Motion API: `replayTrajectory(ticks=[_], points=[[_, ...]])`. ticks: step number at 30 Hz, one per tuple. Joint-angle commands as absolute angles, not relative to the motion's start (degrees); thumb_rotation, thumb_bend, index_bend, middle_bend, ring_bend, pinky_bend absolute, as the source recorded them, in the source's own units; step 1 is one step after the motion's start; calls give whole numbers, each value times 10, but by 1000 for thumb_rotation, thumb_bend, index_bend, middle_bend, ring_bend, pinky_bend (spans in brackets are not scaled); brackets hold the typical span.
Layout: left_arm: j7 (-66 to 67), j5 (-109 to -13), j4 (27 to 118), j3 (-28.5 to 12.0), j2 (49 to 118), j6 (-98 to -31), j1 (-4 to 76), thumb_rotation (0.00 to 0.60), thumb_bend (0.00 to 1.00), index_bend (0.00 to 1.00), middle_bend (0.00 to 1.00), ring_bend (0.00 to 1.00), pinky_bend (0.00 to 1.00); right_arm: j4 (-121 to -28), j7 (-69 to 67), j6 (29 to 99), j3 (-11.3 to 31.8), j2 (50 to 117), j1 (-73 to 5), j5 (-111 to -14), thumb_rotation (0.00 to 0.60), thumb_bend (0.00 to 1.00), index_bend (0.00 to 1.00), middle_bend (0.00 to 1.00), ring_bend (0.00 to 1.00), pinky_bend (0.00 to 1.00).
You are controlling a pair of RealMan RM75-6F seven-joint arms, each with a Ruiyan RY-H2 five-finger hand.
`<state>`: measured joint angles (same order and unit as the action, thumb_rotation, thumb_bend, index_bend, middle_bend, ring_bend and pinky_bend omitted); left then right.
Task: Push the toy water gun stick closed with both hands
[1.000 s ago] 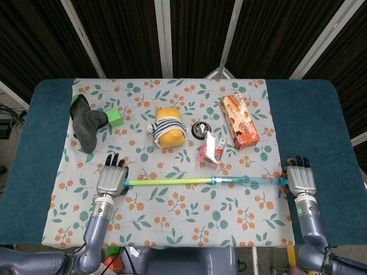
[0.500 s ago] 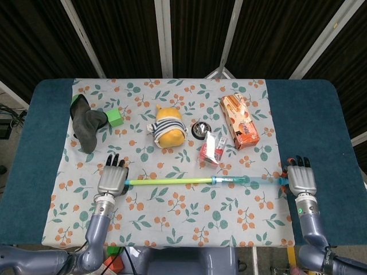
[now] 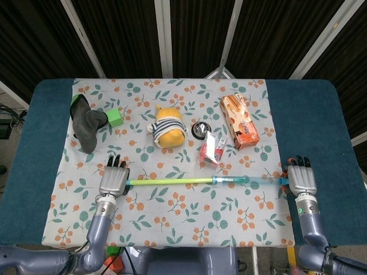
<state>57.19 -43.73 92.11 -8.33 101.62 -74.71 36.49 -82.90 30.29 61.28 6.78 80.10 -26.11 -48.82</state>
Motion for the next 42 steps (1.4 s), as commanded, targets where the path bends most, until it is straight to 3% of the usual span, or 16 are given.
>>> replayTrajectory(ticks=[1, 28, 42], points=[[567, -445, 925, -81, 1015, -751, 364, 600, 540, 594, 216, 0, 38, -833, 302, 615, 67, 800, -261, -492, 600, 319, 620, 218, 0, 0], [551, -476, 1002, -76, 977, -776, 358, 600, 540, 600, 217, 0, 38, -954, 328, 679, 65, 769, -250, -528, 600, 319, 631, 224, 0, 0], [564, -475, 1033, -84, 978, -792, 365, 600, 540, 600, 217, 0, 37, -1014, 394, 697, 84, 796, -284, -504, 600, 319, 631, 224, 0, 0]])
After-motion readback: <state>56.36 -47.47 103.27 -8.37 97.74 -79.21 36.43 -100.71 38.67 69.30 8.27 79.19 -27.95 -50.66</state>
